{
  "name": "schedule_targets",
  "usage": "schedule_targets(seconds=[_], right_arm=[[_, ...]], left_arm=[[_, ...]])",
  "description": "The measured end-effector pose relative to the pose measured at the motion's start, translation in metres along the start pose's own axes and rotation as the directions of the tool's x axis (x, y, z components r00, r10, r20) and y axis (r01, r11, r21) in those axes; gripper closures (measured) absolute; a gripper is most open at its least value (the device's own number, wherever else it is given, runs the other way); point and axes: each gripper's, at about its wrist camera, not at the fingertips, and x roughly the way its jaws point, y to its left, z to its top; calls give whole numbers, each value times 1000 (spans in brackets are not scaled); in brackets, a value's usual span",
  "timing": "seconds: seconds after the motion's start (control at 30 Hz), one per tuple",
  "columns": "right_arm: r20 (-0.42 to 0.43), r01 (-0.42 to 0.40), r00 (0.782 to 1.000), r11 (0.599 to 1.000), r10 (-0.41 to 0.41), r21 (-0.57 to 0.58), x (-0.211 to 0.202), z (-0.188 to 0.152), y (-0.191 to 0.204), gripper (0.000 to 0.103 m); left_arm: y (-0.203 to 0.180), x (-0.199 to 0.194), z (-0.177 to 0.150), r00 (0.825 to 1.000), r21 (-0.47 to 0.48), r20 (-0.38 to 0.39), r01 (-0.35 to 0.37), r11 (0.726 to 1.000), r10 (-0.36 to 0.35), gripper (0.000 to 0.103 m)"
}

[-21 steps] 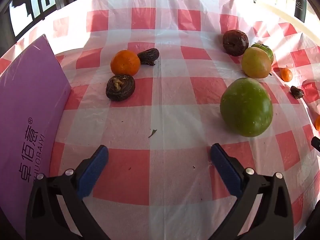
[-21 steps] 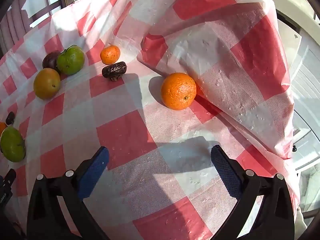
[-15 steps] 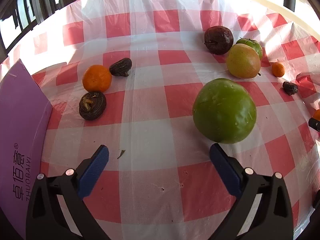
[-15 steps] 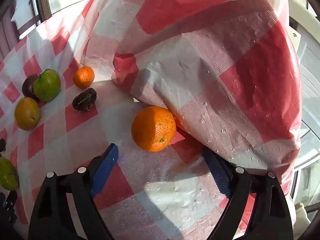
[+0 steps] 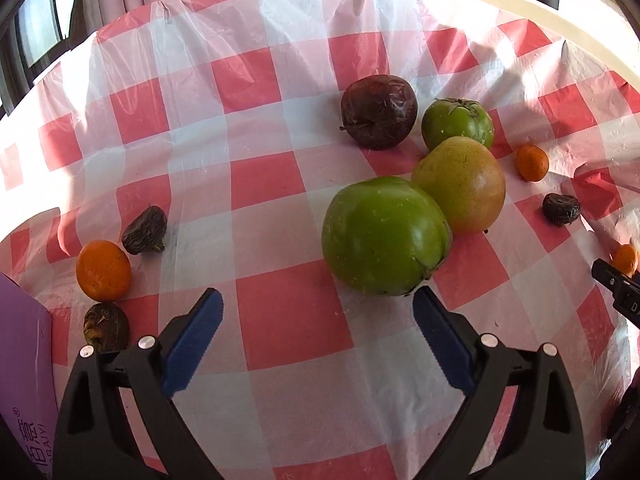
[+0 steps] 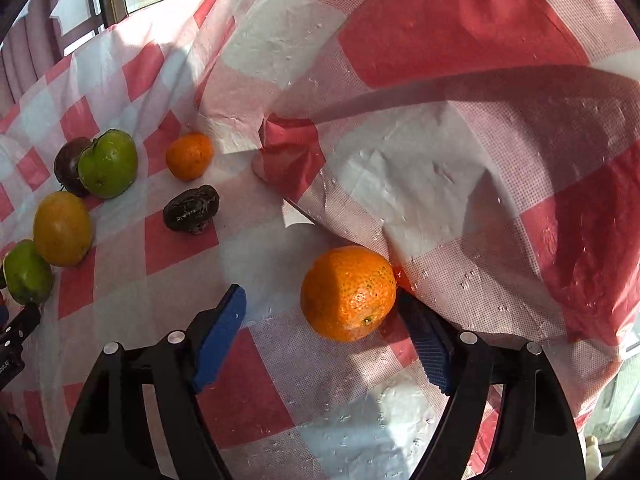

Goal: Organize fruits
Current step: 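Grasp the large green fruit with the left gripper while the right gripper grasps the orange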

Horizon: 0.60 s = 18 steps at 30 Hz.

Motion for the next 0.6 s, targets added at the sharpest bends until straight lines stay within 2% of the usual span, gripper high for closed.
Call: schedule_targets(seconds=[0.07, 0.13, 0.2, 0.23, 0.27, 0.3, 0.33, 0.37, 0.4, 0.47, 0.6], right_arm=[[-2, -5, 1000, 1000, 5, -3, 3, 0, 7, 24], [0, -7, 1000, 1000, 7, -4, 0, -6, 3, 23], [2, -12, 1000, 1000, 12, -8, -3, -12, 0, 23], [2, -15, 1000, 1000, 15, -9, -3, -12, 0, 23], [3, -20, 1000, 1000, 20, -10, -3, -12, 0, 23], [4, -26, 1000, 1000, 26, -11, 1, -14, 4, 23], [5, -32, 999, 999, 32, -11, -1, -16, 4, 23], [7, -33, 999, 999, 33, -10, -1, -16, 4, 24], [9, -32, 999, 999, 32, -9, -2, -17, 5, 26], [12, -22, 1000, 1000, 22, -10, -4, -20, 6, 29], [11, -10, 1000, 1000, 10, -15, -12, -21, 6, 30]], left_arm=[[-15, 5, 13, 998, 76, -4, 62, 995, -62, 7], [-32, 6, 23, 998, 170, 54, 20, 985, -30, 7], [-38, 19, 33, 999, 213, 50, 2, 977, -13, 7], [-37, 26, 36, 999, 219, 39, -6, 976, -3, 6], [-34, 32, 38, 999, 217, 21, 20, 976, -25, 8], [-23, 42, 39, 996, 197, -25, 86, 977, -82, 13], [-17, 43, 40, 989, 171, -34, 147, 974, -143, 25], [-16, 41, 42, 989, 184, -29, 151, 971, -148, 38], [-17, 39, 42, 988, 206, -35, 156, 966, -152, 41], [-16, 37, 42, 986, 204, -51, 168, 964, -161, 41], [-20, 38, 48, 990, 186, -42, 140, 973, -134, 41]])
